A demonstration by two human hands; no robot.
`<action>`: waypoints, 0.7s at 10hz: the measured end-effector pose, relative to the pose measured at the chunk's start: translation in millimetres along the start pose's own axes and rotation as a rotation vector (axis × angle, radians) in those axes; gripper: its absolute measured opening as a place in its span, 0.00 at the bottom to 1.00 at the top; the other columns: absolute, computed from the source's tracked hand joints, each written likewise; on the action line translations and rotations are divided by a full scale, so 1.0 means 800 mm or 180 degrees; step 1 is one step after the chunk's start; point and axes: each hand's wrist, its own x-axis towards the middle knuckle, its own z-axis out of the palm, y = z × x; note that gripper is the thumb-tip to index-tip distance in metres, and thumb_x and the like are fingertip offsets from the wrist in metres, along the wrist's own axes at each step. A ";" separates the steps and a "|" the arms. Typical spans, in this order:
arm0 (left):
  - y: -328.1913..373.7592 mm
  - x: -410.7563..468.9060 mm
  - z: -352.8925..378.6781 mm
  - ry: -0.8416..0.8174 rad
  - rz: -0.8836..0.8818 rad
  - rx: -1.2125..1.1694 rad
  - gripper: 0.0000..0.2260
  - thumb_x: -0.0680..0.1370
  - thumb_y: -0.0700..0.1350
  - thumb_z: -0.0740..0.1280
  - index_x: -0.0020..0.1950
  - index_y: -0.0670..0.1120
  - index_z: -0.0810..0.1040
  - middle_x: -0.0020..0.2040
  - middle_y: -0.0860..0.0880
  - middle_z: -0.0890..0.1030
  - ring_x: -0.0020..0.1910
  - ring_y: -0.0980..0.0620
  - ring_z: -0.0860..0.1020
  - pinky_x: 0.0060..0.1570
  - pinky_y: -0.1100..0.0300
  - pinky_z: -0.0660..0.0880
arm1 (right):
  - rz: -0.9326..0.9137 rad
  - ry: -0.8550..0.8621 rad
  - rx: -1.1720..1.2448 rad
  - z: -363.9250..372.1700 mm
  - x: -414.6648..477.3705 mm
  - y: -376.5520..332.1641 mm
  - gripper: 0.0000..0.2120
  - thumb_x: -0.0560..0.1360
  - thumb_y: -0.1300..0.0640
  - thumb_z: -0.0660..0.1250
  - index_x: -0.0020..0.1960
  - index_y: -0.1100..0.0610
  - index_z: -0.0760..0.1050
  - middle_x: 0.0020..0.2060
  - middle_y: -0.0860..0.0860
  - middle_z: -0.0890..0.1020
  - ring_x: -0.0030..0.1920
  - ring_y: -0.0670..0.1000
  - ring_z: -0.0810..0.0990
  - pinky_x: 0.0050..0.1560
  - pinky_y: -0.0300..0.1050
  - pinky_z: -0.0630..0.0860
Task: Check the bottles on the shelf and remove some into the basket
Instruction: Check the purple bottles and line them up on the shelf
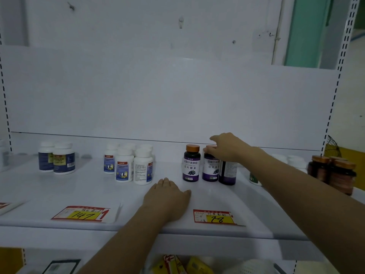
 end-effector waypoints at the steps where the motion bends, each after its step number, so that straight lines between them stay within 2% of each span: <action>1: 0.000 0.000 0.000 -0.0009 -0.0014 0.0009 0.32 0.81 0.61 0.44 0.77 0.41 0.46 0.78 0.43 0.47 0.76 0.46 0.48 0.73 0.53 0.47 | 0.0108 -0.0090 -0.0003 -0.014 -0.004 0.012 0.28 0.78 0.41 0.58 0.70 0.60 0.67 0.67 0.57 0.72 0.66 0.56 0.71 0.62 0.49 0.70; 2: 0.000 0.001 -0.001 -0.0026 -0.0035 0.0013 0.32 0.81 0.61 0.44 0.77 0.41 0.46 0.78 0.43 0.47 0.76 0.47 0.48 0.73 0.53 0.47 | 0.0273 -0.0208 -0.0070 -0.010 -0.008 0.025 0.24 0.80 0.44 0.56 0.66 0.61 0.71 0.62 0.57 0.76 0.61 0.56 0.74 0.59 0.47 0.72; 3: 0.000 0.001 0.000 -0.0053 -0.0028 0.0045 0.32 0.81 0.61 0.44 0.77 0.41 0.46 0.78 0.43 0.47 0.77 0.46 0.48 0.73 0.53 0.47 | 0.0333 -0.0016 0.0135 0.003 -0.013 0.035 0.17 0.81 0.50 0.58 0.63 0.60 0.74 0.59 0.57 0.78 0.57 0.55 0.76 0.52 0.44 0.72; 5: 0.000 0.003 0.001 -0.0072 -0.0026 0.0034 0.32 0.80 0.61 0.43 0.77 0.41 0.45 0.78 0.43 0.46 0.77 0.47 0.47 0.73 0.53 0.46 | 0.0344 0.0248 0.0354 -0.005 -0.023 0.040 0.15 0.79 0.54 0.61 0.62 0.61 0.75 0.58 0.57 0.79 0.57 0.56 0.77 0.51 0.43 0.73; 6: 0.001 0.002 0.001 -0.0044 -0.0097 -0.0069 0.32 0.80 0.61 0.45 0.77 0.41 0.48 0.78 0.43 0.49 0.76 0.47 0.50 0.73 0.53 0.49 | 0.0243 0.0403 0.0458 -0.028 -0.036 0.044 0.16 0.79 0.55 0.62 0.63 0.60 0.75 0.60 0.56 0.78 0.59 0.55 0.76 0.52 0.41 0.71; 7: 0.006 -0.009 -0.009 0.0218 -0.0186 -0.0386 0.28 0.80 0.60 0.50 0.72 0.42 0.62 0.71 0.45 0.67 0.68 0.48 0.67 0.65 0.55 0.65 | 0.0113 0.0571 0.0704 -0.061 -0.050 0.045 0.16 0.78 0.55 0.63 0.65 0.58 0.75 0.62 0.54 0.77 0.61 0.53 0.74 0.55 0.41 0.70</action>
